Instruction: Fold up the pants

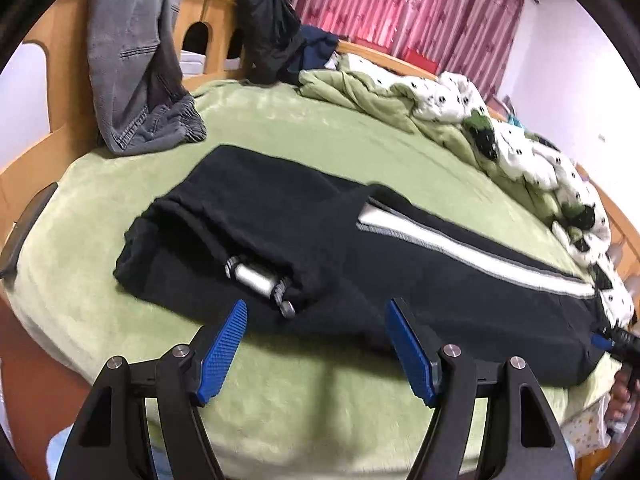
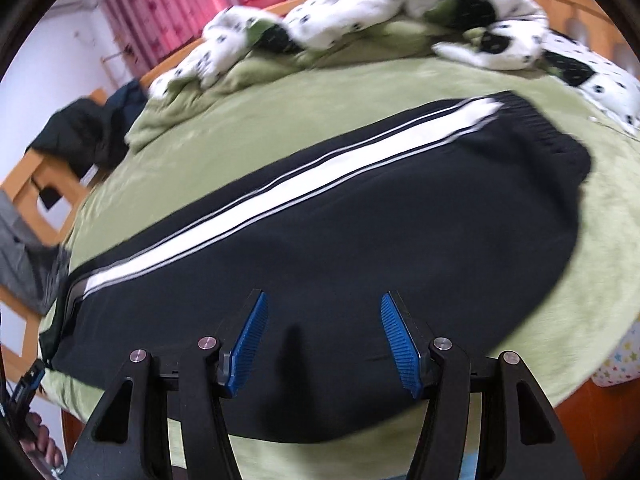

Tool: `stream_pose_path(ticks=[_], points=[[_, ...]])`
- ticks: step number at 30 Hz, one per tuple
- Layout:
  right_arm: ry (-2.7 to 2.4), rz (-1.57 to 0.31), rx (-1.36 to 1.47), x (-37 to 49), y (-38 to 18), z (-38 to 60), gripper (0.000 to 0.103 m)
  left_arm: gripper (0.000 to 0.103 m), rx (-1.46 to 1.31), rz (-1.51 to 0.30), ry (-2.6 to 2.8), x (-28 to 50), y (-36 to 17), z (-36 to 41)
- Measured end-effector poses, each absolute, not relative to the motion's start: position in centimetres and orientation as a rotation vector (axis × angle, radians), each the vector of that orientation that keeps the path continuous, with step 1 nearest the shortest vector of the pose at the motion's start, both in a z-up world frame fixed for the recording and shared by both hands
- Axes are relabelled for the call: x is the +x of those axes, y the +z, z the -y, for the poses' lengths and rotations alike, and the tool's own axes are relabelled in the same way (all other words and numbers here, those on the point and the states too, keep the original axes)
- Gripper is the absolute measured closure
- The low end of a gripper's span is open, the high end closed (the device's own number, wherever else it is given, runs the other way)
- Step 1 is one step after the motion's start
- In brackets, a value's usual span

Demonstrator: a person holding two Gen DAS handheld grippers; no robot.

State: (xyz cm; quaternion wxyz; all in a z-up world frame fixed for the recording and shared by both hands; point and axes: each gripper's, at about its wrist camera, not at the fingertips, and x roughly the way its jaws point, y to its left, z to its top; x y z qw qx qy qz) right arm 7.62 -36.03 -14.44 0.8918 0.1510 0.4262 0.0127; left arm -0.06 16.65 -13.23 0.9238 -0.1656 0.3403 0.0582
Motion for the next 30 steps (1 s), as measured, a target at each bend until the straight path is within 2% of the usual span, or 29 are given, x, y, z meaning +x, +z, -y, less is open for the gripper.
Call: stream_pose_path(ticks=[3,4,5,6,7,15,20,21,22,23,24,25,27,30], points=[[0.044,-0.909,0.287,8.0,-14.9,33.6,0.045,0.033,-0.373,-0.707,0.107,2.2,-13.8,-17.5],[0.043,-0.917,0.279,8.1,-15.0,33.0,0.045,0.039,-0.371,-0.732,0.113,3.3,-14.3,-17.7],[0.042,-0.927,0.268,8.0,-15.2,32.3,0.045,0.051,-0.362,-0.748,0.122,4.0,-14.7,-17.8],[0.034,-0.931,0.250,8.0,-15.2,31.7,0.045,0.088,-0.342,-0.772,0.110,4.8,-15.1,-17.9],[0.023,-0.931,0.231,7.9,-15.2,31.3,0.045,0.093,-0.323,-0.783,0.097,5.5,-15.3,-18.0],[-0.015,-0.965,0.149,9.0,-15.0,28.6,0.045,0.093,-0.381,-0.573,0.148,10.5,-10.4,-24.8],[-0.005,-0.986,0.119,11.0,-15.3,25.8,0.045,0.093,-0.490,-0.696,0.083,16.3,-11.3,-28.9],[0.002,-0.987,0.105,11.5,-15.2,25.1,0.045,0.087,-0.515,-0.724,0.062,16.8,-11.7,-29.4],[0.008,-0.982,0.088,11.8,-15.0,24.4,0.045,0.071,-0.538,-0.738,0.037,16.9,-12.1,-29.8],[0.013,-0.976,0.076,11.9,-14.9,23.9,0.045,0.061,-0.570,-0.723,-0.007,16.5,-12.3,-30.3],[0.020,-0.962,0.055,12.1,-14.7,23.4,0.045,0.038,-0.581,-0.696,-0.025,15.9,-12.4,-30.4],[0.024,-0.947,0.032,12.4,-14.4,22.9,0.045,0.026,-0.584,-0.663,-0.035,15.2,-12.4,-30.4],[0.021,-0.919,-0.011,13.0,-14.0,22.1,0.045,0.025,-0.533,-0.633,-0.034,14.4,-12.2,-30.0],[0.031,-0.894,-0.025,14.2,-13.6,21.6,0.045,0.025,-0.451,-0.681,0.000,15.6,-12.6,-29.2]])
